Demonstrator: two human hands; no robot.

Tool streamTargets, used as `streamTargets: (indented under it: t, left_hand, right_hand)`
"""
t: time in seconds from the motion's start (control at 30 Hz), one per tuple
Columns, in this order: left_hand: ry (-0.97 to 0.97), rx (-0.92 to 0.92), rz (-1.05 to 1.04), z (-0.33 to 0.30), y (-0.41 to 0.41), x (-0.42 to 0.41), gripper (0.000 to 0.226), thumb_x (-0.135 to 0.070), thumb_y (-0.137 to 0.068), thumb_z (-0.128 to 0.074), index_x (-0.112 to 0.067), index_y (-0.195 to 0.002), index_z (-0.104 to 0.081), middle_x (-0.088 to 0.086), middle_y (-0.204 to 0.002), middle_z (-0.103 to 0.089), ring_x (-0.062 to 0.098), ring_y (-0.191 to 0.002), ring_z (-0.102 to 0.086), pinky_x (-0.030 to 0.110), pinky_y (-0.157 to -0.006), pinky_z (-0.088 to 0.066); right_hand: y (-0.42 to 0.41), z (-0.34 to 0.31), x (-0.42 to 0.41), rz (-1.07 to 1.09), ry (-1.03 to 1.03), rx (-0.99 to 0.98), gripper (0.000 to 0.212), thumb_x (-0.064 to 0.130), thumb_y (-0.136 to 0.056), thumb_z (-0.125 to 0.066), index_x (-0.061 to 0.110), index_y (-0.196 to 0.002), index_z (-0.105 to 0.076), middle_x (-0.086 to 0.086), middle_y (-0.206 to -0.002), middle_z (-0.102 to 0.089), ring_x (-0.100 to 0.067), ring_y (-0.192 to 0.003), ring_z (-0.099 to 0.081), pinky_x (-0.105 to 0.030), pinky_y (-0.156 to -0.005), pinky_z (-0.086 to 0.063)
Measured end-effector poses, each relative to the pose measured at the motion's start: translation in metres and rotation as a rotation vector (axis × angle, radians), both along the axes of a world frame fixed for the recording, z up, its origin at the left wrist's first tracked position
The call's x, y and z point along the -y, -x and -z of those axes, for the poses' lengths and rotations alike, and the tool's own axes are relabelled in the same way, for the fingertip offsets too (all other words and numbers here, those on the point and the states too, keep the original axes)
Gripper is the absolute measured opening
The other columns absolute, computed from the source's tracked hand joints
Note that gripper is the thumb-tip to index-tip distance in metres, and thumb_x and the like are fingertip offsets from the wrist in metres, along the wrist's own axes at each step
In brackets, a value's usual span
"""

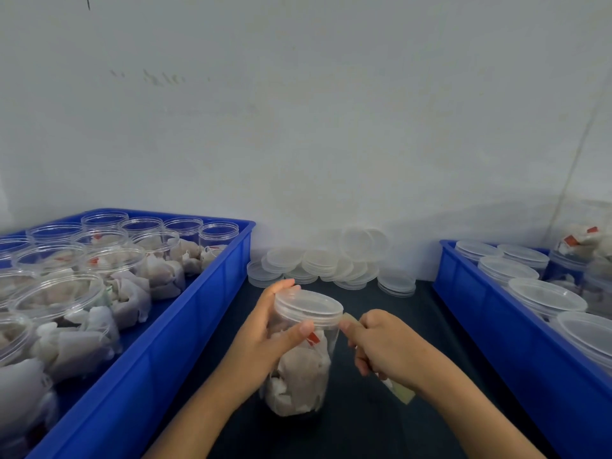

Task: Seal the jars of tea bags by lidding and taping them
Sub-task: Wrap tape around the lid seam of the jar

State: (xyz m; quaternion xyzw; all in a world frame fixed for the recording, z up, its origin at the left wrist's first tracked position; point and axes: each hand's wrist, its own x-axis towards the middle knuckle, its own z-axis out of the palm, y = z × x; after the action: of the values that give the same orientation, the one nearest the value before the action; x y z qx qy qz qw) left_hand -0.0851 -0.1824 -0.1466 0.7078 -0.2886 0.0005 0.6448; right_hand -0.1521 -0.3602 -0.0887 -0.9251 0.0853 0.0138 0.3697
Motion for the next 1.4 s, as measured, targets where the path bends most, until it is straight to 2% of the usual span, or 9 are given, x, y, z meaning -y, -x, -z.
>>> streamTargets:
  t: [0.07, 0.2, 0.3, 0.53, 0.7, 0.83, 1.07, 1.23, 1.4]
  left_hand:
    - [-0.028, -0.031, 0.009, -0.002, -0.001, 0.0, 0.095, -0.065, -0.06, -0.074, -0.047, -0.141, -0.027, -0.031, -0.134, -0.048, -0.015, -0.122, -0.045, 0.009, -0.093, -0.042]
    - [-0.099, -0.035, -0.021, -0.003, 0.004, 0.007, 0.131, -0.069, -0.048, -0.078, -0.039, -0.15, -0.003, -0.022, -0.146, -0.028, -0.004, -0.135, -0.032, 0.014, -0.102, -0.031]
    - [-0.071, 0.057, -0.174, 0.0, 0.011, 0.02, 0.149, -0.068, -0.032, -0.085, -0.045, -0.149, 0.005, -0.018, -0.141, -0.034, -0.004, -0.131, -0.036, 0.014, -0.1, -0.029]
    - [0.004, 0.221, -0.415, 0.009, 0.009, 0.04, 0.116, -0.068, -0.031, -0.084, -0.071, -0.124, -0.014, -0.029, -0.126, -0.046, -0.013, -0.116, -0.044, 0.009, -0.084, -0.037]
    - [0.07, 0.166, -0.426, 0.01, 0.004, 0.04, 0.097, -0.067, -0.036, -0.086, -0.055, -0.117, -0.034, -0.044, -0.11, -0.048, -0.019, -0.104, -0.05, 0.011, -0.078, -0.041]
    - [0.085, 0.122, -0.393, 0.006, 0.001, 0.032, 0.087, -0.064, -0.038, -0.083, -0.04, -0.113, -0.045, -0.03, -0.103, -0.06, -0.015, -0.1, -0.055, 0.007, -0.075, -0.043]
    - [-0.207, 0.068, -0.285, -0.014, 0.003, 0.017, 0.105, -0.091, -0.027, -0.069, -0.037, -0.116, -0.05, -0.017, -0.102, -0.065, 0.003, -0.095, -0.064, 0.033, -0.086, -0.055]
    - [-0.323, 0.054, -0.268, -0.018, 0.01, 0.023, 0.097, -0.088, -0.031, -0.065, -0.038, -0.113, -0.049, -0.017, -0.097, -0.064, -0.002, -0.09, -0.062, 0.027, -0.083, -0.054]
    - [-0.412, 0.036, -0.306, -0.026, 0.009, 0.035, 0.085, -0.085, -0.031, -0.062, -0.039, -0.101, -0.049, -0.022, -0.079, -0.064, -0.007, -0.079, -0.059, 0.019, -0.071, -0.046]
  right_hand:
    - [0.0, 0.001, 0.001, 0.019, -0.005, -0.004, 0.037, 0.038, -0.099, -0.041, 0.006, -0.088, -0.056, 0.0, -0.056, -0.061, -0.01, -0.052, -0.048, -0.028, -0.062, -0.044]
    - [-0.002, 0.004, -0.002, 0.037, -0.003, 0.001, 0.036, 0.037, -0.098, -0.04, 0.012, -0.075, -0.05, -0.002, -0.056, -0.061, -0.012, -0.054, -0.049, -0.028, -0.061, -0.043]
    - [-0.003, 0.006, -0.004, 0.031, -0.016, 0.008, 0.037, 0.036, -0.098, -0.04, 0.012, -0.074, -0.052, -0.003, -0.056, -0.061, -0.012, -0.052, -0.05, -0.028, -0.06, -0.043]
    - [-0.005, 0.008, 0.003, -0.018, 0.035, -0.007, 0.036, 0.042, -0.098, -0.039, 0.014, -0.079, -0.049, -0.002, -0.058, -0.063, -0.013, -0.052, -0.05, -0.029, -0.062, -0.045]
    - [-0.006, 0.006, 0.008, -0.047, 0.012, -0.037, 0.034, 0.047, -0.1, -0.036, 0.017, -0.087, -0.046, 0.003, -0.056, -0.059, -0.01, -0.053, -0.048, -0.027, -0.062, -0.042]
    - [-0.001, 0.001, 0.002, -0.056, -0.009, 0.005, 0.031, 0.044, -0.1, -0.038, 0.018, -0.083, -0.044, 0.002, -0.066, -0.054, -0.01, -0.058, -0.045, -0.026, -0.06, -0.039]
    - [0.02, -0.016, 0.006, -0.087, 0.279, 0.023, 0.04, 0.051, -0.1, -0.032, 0.017, -0.089, -0.05, 0.001, -0.083, -0.05, -0.015, -0.076, -0.047, -0.032, -0.072, -0.043]
    - [0.025, -0.004, 0.007, 0.013, 0.259, -0.033, 0.032, 0.039, -0.102, -0.033, 0.016, -0.095, -0.055, 0.004, -0.077, -0.051, -0.012, -0.066, -0.045, -0.027, -0.061, -0.038]
    - [0.021, 0.008, 0.002, 0.125, 0.381, 0.004, 0.027, 0.021, -0.1, -0.033, 0.025, -0.074, -0.038, 0.006, -0.074, -0.049, -0.008, -0.061, -0.046, -0.023, -0.054, -0.035]
